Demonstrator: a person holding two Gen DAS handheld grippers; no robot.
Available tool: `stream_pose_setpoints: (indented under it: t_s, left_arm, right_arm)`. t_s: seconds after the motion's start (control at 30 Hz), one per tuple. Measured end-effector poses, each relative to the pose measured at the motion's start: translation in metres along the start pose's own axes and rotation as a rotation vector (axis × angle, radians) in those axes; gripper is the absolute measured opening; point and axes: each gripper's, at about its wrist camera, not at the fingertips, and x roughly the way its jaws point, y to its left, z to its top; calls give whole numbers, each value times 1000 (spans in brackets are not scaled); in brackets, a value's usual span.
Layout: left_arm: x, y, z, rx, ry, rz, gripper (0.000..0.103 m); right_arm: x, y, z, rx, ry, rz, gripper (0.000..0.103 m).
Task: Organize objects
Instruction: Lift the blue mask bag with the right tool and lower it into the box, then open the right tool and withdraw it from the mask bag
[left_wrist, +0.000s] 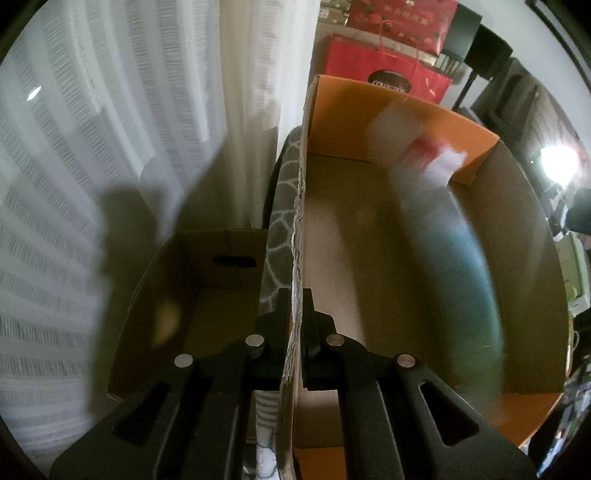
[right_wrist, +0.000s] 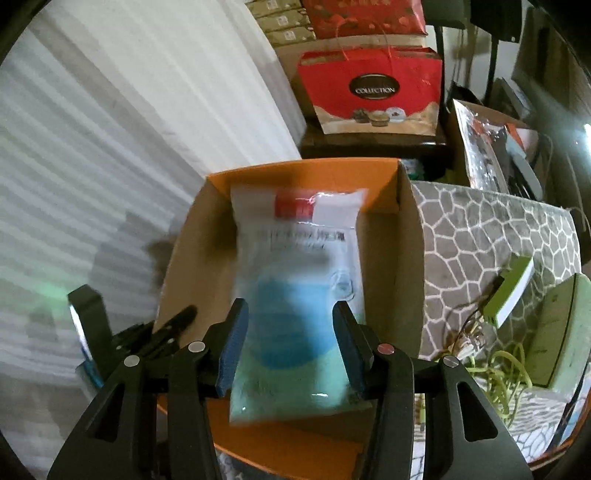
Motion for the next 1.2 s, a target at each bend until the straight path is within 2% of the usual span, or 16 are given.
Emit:
stream_pose_setpoints:
  t_s: [0.27,0.53,0.8,1.03,1.2]
  left_arm:
    - [-1,1,1,-1,2,-1,4]
    - [-1,1,0,8,1,5,5]
    - [-2,0,1,8,4,11,5]
    - [-2,0,1,9,4,12,5]
    - [-3,1,0,8,4,11,5]
  right_arm:
    - [-22,-18,-15,-45,-49,-23,51]
    - [-48,-54,-36,-49,-99,-42,52]
    - [-80,-116,-45,29,-149,-132,65]
    - [-99,-172,-50,116,-168,-203,84]
    - [-103,-209,-57,180,-158,-272,88]
